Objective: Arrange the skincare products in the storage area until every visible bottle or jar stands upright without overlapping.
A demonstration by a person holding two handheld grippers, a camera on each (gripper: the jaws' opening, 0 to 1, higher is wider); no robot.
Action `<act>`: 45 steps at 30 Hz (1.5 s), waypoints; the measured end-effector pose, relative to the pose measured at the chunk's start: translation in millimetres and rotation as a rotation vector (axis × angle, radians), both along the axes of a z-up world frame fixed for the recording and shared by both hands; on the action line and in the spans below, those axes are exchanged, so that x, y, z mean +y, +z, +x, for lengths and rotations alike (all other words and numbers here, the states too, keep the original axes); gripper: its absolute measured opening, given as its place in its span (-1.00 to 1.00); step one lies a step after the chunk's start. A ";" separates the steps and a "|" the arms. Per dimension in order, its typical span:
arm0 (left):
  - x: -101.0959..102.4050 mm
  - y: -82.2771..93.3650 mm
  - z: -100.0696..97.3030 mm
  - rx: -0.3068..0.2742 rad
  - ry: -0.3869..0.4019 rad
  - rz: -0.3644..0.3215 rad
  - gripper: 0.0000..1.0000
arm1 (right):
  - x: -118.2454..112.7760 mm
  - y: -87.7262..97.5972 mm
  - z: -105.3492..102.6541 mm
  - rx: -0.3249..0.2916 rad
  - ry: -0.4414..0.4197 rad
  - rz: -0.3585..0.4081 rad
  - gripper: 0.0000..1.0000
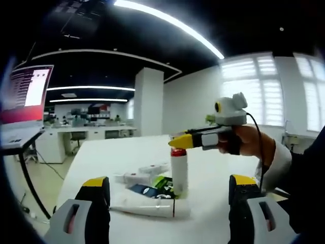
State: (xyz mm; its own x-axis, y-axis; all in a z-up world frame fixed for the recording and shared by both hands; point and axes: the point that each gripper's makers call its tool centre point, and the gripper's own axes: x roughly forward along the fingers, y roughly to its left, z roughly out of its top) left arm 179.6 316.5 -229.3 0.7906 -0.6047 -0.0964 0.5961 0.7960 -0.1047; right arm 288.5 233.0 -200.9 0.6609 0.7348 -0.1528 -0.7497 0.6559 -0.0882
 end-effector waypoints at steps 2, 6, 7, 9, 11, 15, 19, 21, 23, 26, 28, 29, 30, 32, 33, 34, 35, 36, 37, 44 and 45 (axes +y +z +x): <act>-2.9 0.6 0.1 0.000 -0.010 -0.019 0.99 | -4.4 -0.1 -1.4 -0.001 -0.013 0.011 -0.47; -9.1 -2.0 0.0 -0.001 -0.013 0.007 0.99 | -9.9 -1.2 -9.6 -0.002 -0.031 0.027 -0.47; -10.0 -2.2 0.0 -0.001 -0.010 0.011 0.99 | -11.6 -1.2 -10.4 -0.003 -0.036 0.031 -0.47; -11.2 -2.3 0.1 -0.002 -0.009 0.009 0.99 | -13.9 -1.5 -11.9 -0.006 -0.041 0.036 -0.47; -14.8 -4.2 -0.4 0.002 -0.022 0.008 0.99 | -15.7 -1.8 -13.8 -0.009 -0.046 0.042 -0.47; -17.8 -9.4 -0.1 0.014 -0.027 0.024 0.99 | -20.2 0.1 -17.4 -0.006 -0.059 0.064 -0.47; -21.3 -9.4 -1.8 0.014 -0.036 0.031 0.99 | -22.0 0.9 -21.4 -0.003 -0.065 0.073 -0.47; -23.3 -9.2 -2.5 0.014 -0.041 0.031 0.99 | -22.3 0.9 -23.5 0.000 -0.066 0.076 -0.47; -24.8 -9.9 -3.1 0.015 -0.045 0.037 0.99 | -22.6 1.0 -26.2 0.003 -0.067 0.078 -0.47; -25.7 -11.3 -2.7 0.019 -0.045 0.039 0.98 | -23.8 1.4 -29.9 0.003 -0.069 0.084 -0.47; -28.0 -13.7 -2.1 0.025 -0.045 0.043 0.97 | -25.3 1.4 -32.8 0.008 -0.076 0.089 -0.47; -29.6 -14.7 -1.7 0.027 -0.045 0.045 0.97 | -26.5 1.4 -33.6 0.011 -0.084 0.093 -0.47; -31.4 -15.4 -1.4 0.030 -0.045 0.044 0.96 | -27.3 1.4 -34.9 0.013 -0.089 0.096 -0.47; -36.1 -17.2 -0.9 0.034 -0.050 0.043 0.96 | -28.5 1.4 -37.9 0.014 -0.097 0.096 -0.47; -39.7 -18.8 -0.7 0.036 -0.056 0.045 0.95 | -29.1 1.4 -39.0 0.017 -0.102 0.094 -0.47; -41.5 -19.8 -0.7 0.039 -0.059 0.046 0.95 | -30.0 1.3 -40.0 0.021 -0.109 0.093 -0.47; -43.8 -21.3 -0.7 0.044 -0.063 0.049 0.94 | -30.9 1.2 -40.9 0.023 -0.118 0.090 -0.47; -45.8 -22.4 -0.8 0.046 -0.066 0.052 0.94 | -31.3 0.9 -42.5 0.026 -0.122 0.087 -0.47; -47.7 -23.3 -0.9 0.045 -0.068 0.053 0.94 | -32.0 0.9 -43.7 0.025 -0.128 0.085 -0.47; -59.3 -37.8 3.4 0.067 -0.074 0.070 0.84 | -37.8 0.2 -55.1 0.033 -0.164 0.077 -0.46; -64.0 -37.6 2.5 0.071 -0.091 0.043 0.84 | -38.9 0.0 -56.2 0.037 -0.169 0.078 -0.46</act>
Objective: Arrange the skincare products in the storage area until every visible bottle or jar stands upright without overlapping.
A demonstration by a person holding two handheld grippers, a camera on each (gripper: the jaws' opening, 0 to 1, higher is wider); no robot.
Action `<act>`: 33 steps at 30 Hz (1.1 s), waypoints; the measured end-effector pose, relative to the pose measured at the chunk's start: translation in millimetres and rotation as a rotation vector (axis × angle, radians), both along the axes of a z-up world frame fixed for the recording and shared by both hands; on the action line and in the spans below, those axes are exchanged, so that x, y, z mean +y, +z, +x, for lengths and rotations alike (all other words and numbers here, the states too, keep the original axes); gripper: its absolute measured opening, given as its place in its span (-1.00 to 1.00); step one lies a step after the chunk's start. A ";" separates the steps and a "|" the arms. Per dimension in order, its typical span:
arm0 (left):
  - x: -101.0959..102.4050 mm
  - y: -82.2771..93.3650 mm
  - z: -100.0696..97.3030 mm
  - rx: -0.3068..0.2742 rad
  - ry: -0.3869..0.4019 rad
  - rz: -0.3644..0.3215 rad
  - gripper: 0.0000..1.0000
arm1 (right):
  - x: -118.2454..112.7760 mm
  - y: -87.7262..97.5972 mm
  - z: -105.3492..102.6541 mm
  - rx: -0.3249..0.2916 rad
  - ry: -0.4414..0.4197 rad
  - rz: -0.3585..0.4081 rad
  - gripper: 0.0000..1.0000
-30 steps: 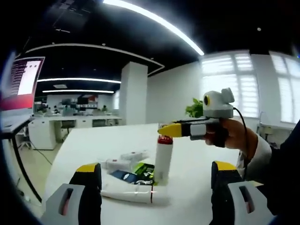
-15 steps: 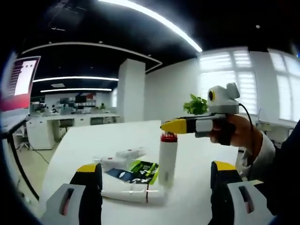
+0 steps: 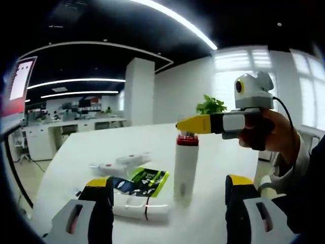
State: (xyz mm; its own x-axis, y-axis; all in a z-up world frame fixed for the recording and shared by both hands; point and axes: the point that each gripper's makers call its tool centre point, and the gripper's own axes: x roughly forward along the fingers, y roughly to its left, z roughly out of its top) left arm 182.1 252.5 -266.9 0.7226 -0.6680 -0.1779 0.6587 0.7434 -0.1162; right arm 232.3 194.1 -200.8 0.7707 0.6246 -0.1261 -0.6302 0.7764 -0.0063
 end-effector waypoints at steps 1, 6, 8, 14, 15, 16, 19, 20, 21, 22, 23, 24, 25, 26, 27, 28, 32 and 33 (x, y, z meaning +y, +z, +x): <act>-3.9 0.6 -1.3 0.007 -0.015 -0.024 0.84 | -0.9 -0.2 -1.0 0.003 -0.005 0.002 -0.46; -14.4 -4.3 1.8 0.004 -0.023 -0.044 0.66 | -5.2 -0.5 -3.8 0.005 -0.025 0.011 -0.46; -16.9 -9.6 4.2 0.000 -0.015 -0.015 0.65 | -5.5 -0.5 -5.8 0.001 -0.026 0.009 -0.46; -35.4 -13.5 4.6 -0.009 -0.044 -0.051 0.47 | -3.7 -0.3 -12.0 -0.013 -0.026 -0.005 -0.46; -39.4 -14.7 3.8 -0.012 -0.054 -0.048 0.44 | -2.7 -0.2 -13.2 -0.015 -0.021 -0.005 -0.46; -43.0 -16.8 3.0 -0.013 -0.064 -0.038 0.40 | -1.7 -0.2 -14.2 -0.013 -0.016 -0.003 -0.46; -48.5 -20.9 2.2 -0.014 -0.074 -0.016 0.36 | -1.5 -0.2 -18.2 -0.018 -0.018 -0.008 -0.46; -50.7 -21.4 0.7 -0.017 -0.075 -0.012 0.35 | -1.7 -0.3 -19.2 -0.019 -0.019 -0.008 -0.46; -52.4 -21.5 -0.5 -0.022 -0.077 -0.010 0.33 | -1.9 -0.2 -19.9 -0.020 -0.019 -0.007 -0.46; -53.0 -21.2 -0.4 -0.028 -0.077 -0.009 0.29 | -2.1 -0.3 -21.0 -0.022 -0.020 -0.004 -0.46; -53.2 -20.8 0.2 -0.035 -0.077 -0.010 0.26 | -2.5 -0.3 -22.1 -0.022 -0.021 0.002 -0.46; -54.1 -20.7 -0.1 -0.042 -0.077 -0.010 0.22 | -3.0 -0.3 -23.2 -0.023 -0.025 0.007 -0.46; -55.2 -20.0 -0.3 -0.054 -0.079 -0.012 0.17 | -2.8 -0.3 -25.0 -0.029 -0.030 0.008 -0.46; -56.2 -18.7 -0.4 -0.066 -0.080 -0.016 0.16 | -2.6 -0.2 -25.9 -0.033 -0.032 0.009 -0.46; -57.5 -15.9 -0.4 -0.089 -0.083 -0.024 0.15 | -2.8 -0.1 -27.0 -0.036 -0.038 0.013 -0.46; -59.2 -12.1 -1.0 -0.118 -0.091 -0.033 0.08 | -2.7 0.0 -27.9 -0.040 -0.041 0.018 -0.46; -63.2 -6.4 -5.0 -0.131 -0.112 -0.068 -0.14 | -3.2 0.5 -29.8 -0.056 -0.063 0.036 -0.46; -64.1 -6.3 -5.6 -0.133 -0.114 -0.069 -0.14 | -3.3 0.8 -29.9 -0.060 -0.068 0.038 -0.46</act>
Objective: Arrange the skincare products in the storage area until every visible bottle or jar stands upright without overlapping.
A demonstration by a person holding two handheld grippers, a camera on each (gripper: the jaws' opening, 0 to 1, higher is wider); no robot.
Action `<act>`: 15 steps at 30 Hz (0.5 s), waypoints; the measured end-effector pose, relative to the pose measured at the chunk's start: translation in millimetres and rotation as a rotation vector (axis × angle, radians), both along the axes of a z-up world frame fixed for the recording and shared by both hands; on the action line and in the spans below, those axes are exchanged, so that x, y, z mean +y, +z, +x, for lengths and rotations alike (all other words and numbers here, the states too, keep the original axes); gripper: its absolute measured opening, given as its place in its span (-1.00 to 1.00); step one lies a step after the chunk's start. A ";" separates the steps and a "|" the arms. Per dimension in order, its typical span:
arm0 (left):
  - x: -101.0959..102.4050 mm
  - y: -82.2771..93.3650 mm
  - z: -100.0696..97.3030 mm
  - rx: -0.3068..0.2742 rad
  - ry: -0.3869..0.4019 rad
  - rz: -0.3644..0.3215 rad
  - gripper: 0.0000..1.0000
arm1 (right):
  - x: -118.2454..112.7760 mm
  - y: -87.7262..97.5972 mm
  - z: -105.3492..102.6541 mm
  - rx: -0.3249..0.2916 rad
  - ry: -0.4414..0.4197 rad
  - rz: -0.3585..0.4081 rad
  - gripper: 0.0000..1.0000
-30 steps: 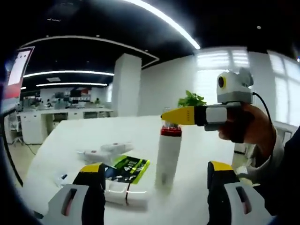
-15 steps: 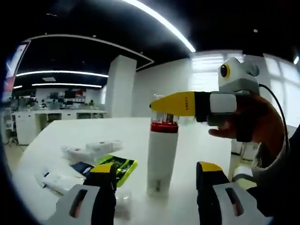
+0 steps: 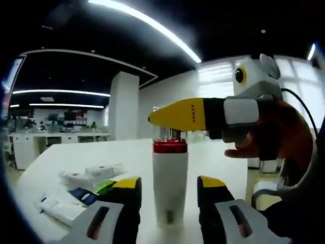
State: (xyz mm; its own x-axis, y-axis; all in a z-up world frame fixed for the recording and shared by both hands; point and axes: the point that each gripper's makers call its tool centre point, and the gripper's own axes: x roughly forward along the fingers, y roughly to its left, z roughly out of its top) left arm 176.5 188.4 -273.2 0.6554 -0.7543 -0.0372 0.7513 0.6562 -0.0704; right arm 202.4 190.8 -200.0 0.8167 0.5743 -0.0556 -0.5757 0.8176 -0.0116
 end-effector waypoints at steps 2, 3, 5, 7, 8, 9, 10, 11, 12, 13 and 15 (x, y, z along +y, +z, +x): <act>-1.4 -2.6 0.1 -0.005 0.003 0.017 -0.14 | -0.3 0.2 -0.5 -0.004 -0.008 0.006 -0.46; -1.2 -4.0 0.7 -0.011 0.008 0.027 -0.14 | 0.0 0.1 -1.5 -0.009 -0.012 0.009 -0.46; 0.9 -3.5 3.2 -0.019 0.011 0.026 -0.14 | 0.1 0.3 -2.5 -0.013 -0.016 0.015 -0.46; 0.6 -0.9 4.3 -0.033 0.001 0.003 -0.14 | 0.3 0.7 -3.7 -0.017 -0.020 0.026 -0.46; -0.4 -1.2 4.6 -0.035 -0.003 -0.006 -0.14 | -0.1 0.7 -4.4 -0.021 -0.026 0.037 -0.46; -2.5 -2.4 3.8 -0.035 -0.002 -0.007 -0.14 | -0.4 0.9 -4.4 -0.022 -0.030 0.043 -0.46; -3.2 -4.4 4.3 -0.029 0.002 0.001 -0.14 | -0.3 1.0 -5.1 -0.023 -0.031 0.047 -0.46; -4.2 -6.2 4.4 -0.024 0.003 0.008 -0.14 | -0.6 1.2 -5.6 -0.028 -0.034 0.049 -0.46; -5.0 -7.5 4.0 -0.023 -0.001 0.011 -0.14 | -1.3 1.4 -6.1 -0.026 -0.043 0.059 -0.46; -5.6 -8.1 3.6 -0.023 -0.004 0.012 -0.15 | -0.7 1.3 -7.3 -0.031 -0.045 0.057 -0.46; -7.8 -8.5 2.7 -0.024 -0.011 0.009 -0.16 | 1.5 1.5 -9.7 -0.040 -0.044 0.055 -0.46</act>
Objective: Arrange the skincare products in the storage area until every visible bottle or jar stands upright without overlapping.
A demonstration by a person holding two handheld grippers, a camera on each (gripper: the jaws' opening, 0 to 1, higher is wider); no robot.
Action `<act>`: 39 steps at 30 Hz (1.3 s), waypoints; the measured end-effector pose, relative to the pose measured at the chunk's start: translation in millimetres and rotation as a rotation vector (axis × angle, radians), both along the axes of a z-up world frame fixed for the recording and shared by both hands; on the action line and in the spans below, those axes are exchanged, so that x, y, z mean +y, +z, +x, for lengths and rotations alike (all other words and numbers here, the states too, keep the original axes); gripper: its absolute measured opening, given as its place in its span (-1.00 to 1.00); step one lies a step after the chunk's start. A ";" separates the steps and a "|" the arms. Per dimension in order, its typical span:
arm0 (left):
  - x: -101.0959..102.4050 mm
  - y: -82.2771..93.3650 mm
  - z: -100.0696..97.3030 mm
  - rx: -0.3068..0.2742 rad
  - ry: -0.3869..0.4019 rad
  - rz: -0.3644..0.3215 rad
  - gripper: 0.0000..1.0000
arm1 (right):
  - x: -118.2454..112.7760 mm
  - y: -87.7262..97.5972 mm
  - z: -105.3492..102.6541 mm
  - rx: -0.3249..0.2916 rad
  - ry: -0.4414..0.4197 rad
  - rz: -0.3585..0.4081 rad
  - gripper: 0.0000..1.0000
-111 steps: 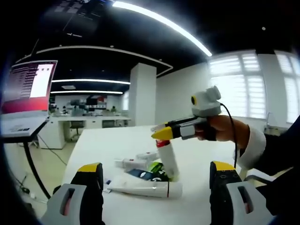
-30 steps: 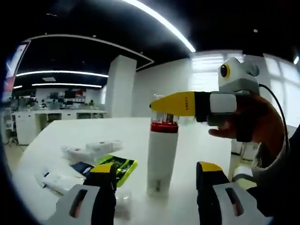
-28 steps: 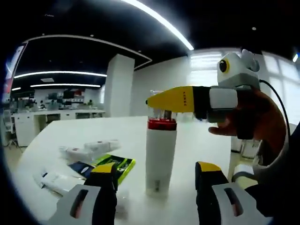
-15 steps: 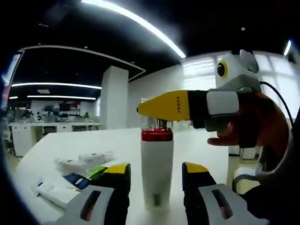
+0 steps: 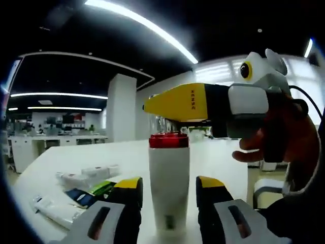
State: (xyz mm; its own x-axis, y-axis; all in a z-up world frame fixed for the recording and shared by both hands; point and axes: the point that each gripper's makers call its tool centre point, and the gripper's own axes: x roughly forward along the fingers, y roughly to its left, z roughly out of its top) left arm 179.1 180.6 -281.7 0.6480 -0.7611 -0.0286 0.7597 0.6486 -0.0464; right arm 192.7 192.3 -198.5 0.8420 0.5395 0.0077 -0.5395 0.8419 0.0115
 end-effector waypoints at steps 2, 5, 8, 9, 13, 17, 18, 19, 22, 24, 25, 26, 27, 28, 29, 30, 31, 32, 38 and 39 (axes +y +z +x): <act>-1.5 -0.8 -0.4 -0.002 -0.002 0.002 -0.19 | 2.3 0.4 -1.7 -0.009 -0.002 -0.008 -0.46; -3.2 -3.6 -2.2 -0.012 -0.014 0.026 -0.35 | 3.7 0.4 -3.7 -0.016 -0.002 -0.004 -0.46; -0.7 -3.5 -2.3 -0.021 -0.008 0.028 -0.38 | 4.5 1.1 -5.8 -0.026 -0.004 -0.010 -0.46; -0.6 -3.5 -2.8 -0.019 -0.013 0.024 -0.38 | 4.4 1.3 -6.3 -0.028 -0.003 -0.011 -0.46; -1.6 -3.6 -4.8 -0.028 -0.028 0.020 -0.39 | 2.9 1.0 -7.7 -0.036 0.011 -0.013 -0.46; -2.8 -3.7 -7.5 -0.034 -0.046 0.025 -0.39 | 1.6 0.7 -10.5 -0.051 0.032 -0.006 -0.46; -2.7 -3.7 -7.5 -0.034 -0.048 0.026 -0.40 | 1.5 0.9 -11.4 -0.055 0.039 -0.006 -0.46; -2.9 -3.6 -8.1 -0.033 -0.051 0.026 -0.40 | 1.2 1.0 -11.9 -0.058 0.045 -0.006 -0.47; -3.4 -4.5 -10.4 0.002 -0.075 0.001 -0.40 | 3.0 0.5 -13.5 -0.063 0.073 -0.014 -0.47; -2.8 -4.2 -10.4 -0.006 -0.079 0.007 -0.40 | 3.3 0.5 -14.6 -0.066 0.088 -0.022 -0.47; -2.7 -4.3 -10.8 -0.008 -0.080 0.007 -0.40 | 4.1 0.3 -15.2 -0.070 0.098 -0.029 -0.47; -3.1 -4.5 -11.2 -0.006 -0.084 0.004 -0.41 | 4.1 0.1 -15.5 -0.074 0.105 -0.039 -0.47; -3.5 -4.6 -11.9 -0.006 -0.088 0.000 -0.41 | 3.6 -0.1 -15.9 -0.075 0.111 -0.041 -0.47; -3.4 -4.1 -11.5 -0.007 -0.091 -0.001 -0.41 | 3.3 -0.4 -16.3 -0.075 0.118 -0.043 -0.47; -3.4 -3.9 -11.8 -0.008 -0.094 -0.001 -0.41 | 3.7 -0.6 -17.0 -0.077 0.129 -0.048 -0.46; -3.8 -4.2 -12.3 -0.007 -0.098 -0.001 -0.41 | 4.3 -0.9 -17.8 -0.081 0.144 -0.062 -0.46; -3.8 -4.2 -12.6 -0.006 -0.100 -0.001 -0.41 | 4.7 -1.4 -18.4 -0.082 0.162 -0.078 -0.46; -3.6 -4.2 -12.2 -0.006 -0.100 0.000 -0.41 | 5.6 -2.2 -19.3 -0.081 0.185 -0.097 -0.46; -5.9 -4.2 -13.7 -0.009 -0.126 -0.006 -0.41 | 3.4 -2.7 -20.9 -0.072 0.240 -0.127 -0.44; -6.7 -4.2 -14.3 -0.010 -0.131 -0.006 -0.41 | 3.0 -2.7 -21.0 -0.071 0.248 -0.128 -0.44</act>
State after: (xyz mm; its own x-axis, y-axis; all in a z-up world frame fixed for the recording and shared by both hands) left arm 164.8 174.0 -285.8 0.5429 -0.8396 -0.0183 0.8386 0.5432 -0.0423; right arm 171.7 195.2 -201.2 0.6842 0.7291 -0.0194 -0.7246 0.6765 -0.1319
